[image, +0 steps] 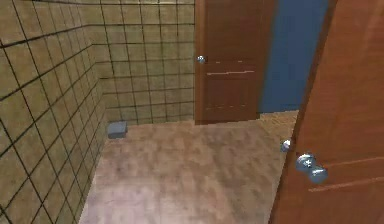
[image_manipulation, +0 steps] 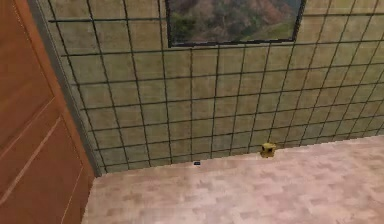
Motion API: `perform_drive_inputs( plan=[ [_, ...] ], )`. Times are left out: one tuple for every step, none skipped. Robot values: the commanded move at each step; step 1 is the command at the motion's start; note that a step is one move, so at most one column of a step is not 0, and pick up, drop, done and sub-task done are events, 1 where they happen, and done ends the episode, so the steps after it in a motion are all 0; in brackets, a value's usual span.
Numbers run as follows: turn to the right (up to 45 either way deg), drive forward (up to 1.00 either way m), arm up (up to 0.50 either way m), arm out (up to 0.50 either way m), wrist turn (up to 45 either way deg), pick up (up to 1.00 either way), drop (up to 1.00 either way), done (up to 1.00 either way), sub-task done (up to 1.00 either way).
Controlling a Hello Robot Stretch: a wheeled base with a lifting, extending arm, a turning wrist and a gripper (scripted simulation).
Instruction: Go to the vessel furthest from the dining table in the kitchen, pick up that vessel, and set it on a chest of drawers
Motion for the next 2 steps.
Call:
perform_drive_inputs(
  plan=[
    [-9.0, 0.0, 0.0, 0.0, 0.0, 0.0, 0.0, 0.0, 0.0],
    [0.0, 0.75, 0.0, 0.0, 0.0, 0.0, 0.0, 0.0, 0.0]
  ],
)
